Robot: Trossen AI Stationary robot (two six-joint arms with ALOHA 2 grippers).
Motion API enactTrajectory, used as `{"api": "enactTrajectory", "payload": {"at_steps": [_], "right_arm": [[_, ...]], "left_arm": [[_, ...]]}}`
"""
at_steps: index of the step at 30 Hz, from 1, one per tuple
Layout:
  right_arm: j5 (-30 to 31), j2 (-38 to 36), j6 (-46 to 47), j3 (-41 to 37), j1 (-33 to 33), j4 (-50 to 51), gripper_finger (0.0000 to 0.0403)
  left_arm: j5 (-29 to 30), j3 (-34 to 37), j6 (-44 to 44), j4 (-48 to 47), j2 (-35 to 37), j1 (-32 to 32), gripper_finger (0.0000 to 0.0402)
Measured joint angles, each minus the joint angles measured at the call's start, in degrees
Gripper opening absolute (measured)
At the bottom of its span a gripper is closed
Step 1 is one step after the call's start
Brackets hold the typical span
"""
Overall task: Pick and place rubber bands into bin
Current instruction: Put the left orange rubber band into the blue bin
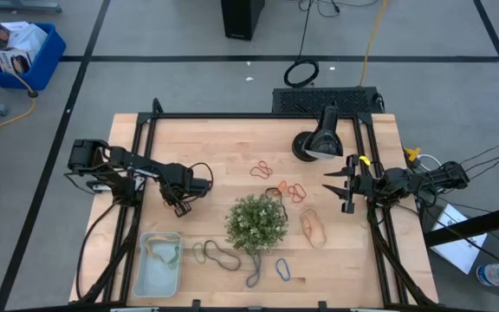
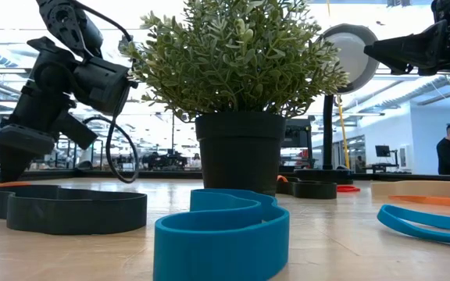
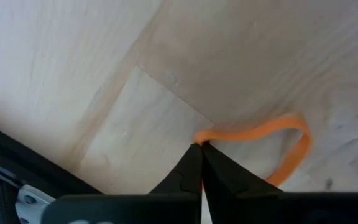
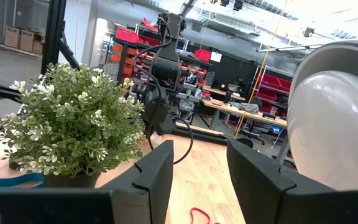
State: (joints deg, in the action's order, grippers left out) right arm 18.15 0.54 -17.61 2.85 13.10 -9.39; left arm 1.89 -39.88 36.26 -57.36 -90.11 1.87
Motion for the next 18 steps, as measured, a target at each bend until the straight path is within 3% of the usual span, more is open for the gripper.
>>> {"api": "enactTrajectory", "payload": {"at_steps": [8, 12, 18], "right_arm": [[0.0, 0.0, -0.3, 0.0, 0.0, -0.2, 0.0146], [0.0, 0.0, -1.1, 0.0, 0.0, -0.2, 0.0146], [0.0, 0.0, -1.1, 0.0, 0.0, -0.3, 0.0146]], "left_arm": [[5.6, -0.8, 3.8, -1.6, 0.4, -1.8, 0.0003], [9.9, -4.1, 6.3, -6.5, 1.6, -3.3, 0.0002], [10.8, -10.3, 7.1, -10.1, 6.1, -5.5, 0.0001]]}}
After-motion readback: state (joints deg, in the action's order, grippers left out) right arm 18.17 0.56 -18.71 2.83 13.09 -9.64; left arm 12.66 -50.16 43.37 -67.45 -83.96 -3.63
